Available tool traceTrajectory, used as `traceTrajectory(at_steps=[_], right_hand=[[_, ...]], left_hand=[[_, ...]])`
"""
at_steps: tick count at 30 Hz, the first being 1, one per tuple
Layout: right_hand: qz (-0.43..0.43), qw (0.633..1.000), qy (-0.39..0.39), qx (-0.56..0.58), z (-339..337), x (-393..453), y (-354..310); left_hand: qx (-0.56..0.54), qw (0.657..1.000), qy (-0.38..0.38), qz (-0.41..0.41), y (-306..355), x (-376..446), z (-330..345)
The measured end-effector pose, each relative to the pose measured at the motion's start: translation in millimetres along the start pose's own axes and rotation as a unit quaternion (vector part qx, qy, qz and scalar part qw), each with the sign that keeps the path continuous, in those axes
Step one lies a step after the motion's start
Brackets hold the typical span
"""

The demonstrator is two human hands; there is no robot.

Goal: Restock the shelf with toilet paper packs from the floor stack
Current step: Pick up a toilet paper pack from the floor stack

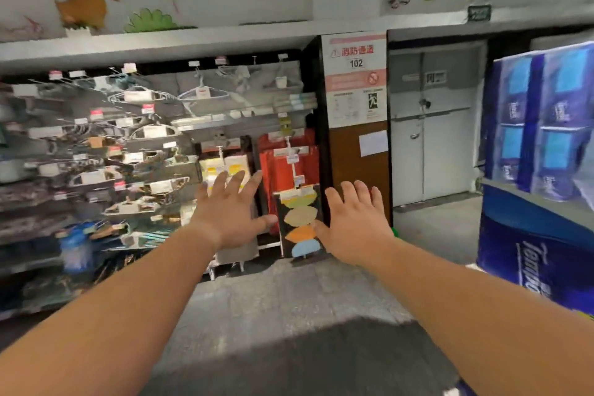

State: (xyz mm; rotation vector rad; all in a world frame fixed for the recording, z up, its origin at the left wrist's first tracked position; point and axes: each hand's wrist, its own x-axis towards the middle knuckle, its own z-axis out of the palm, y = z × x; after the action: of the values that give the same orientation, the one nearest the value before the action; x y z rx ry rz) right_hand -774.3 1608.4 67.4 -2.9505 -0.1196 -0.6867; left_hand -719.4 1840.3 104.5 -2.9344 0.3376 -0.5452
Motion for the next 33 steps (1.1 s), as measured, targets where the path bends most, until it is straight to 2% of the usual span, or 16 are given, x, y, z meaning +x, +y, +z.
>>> traceTrajectory(at_steps=[6, 12, 20, 24, 27, 30, 33], right_hand=[[0.054, 0.997, -0.039, -0.033, 56.5, 53.6, 40.6], [0.136, 0.990, -0.014, -0.024, 124.4, 124.5, 74.1], [0.206, 0.976, -0.065, -0.029, 228.6, 202.1, 149.1], [0.219, 0.973, -0.067, -0.028, 286.0, 245.8, 200.9], [0.228, 0.967, -0.110, -0.027, 330.6, 275.7, 244.6], [0.228, 0.961, -0.153, -0.035, 366.2, 302.2, 277.2], [0.230, 0.962, -0.142, -0.046, 394.2, 340.4, 314.4]], left_hand=[[-0.033, 0.998, -0.015, 0.057, 28.6, 92.2, 57.2], [-0.067, 0.991, -0.050, 0.105, 50.1, 190.7, 124.7], [-0.080, 0.978, -0.079, 0.173, 99.1, 304.2, 237.6], [-0.114, 0.974, -0.118, 0.158, 139.0, 367.7, 288.7], [-0.135, 0.973, -0.136, 0.130, 168.1, 407.6, 332.6], [-0.131, 0.968, -0.184, 0.108, 194.3, 444.8, 366.5], [-0.115, 0.966, -0.208, 0.102, 221.8, 494.6, 388.2]])
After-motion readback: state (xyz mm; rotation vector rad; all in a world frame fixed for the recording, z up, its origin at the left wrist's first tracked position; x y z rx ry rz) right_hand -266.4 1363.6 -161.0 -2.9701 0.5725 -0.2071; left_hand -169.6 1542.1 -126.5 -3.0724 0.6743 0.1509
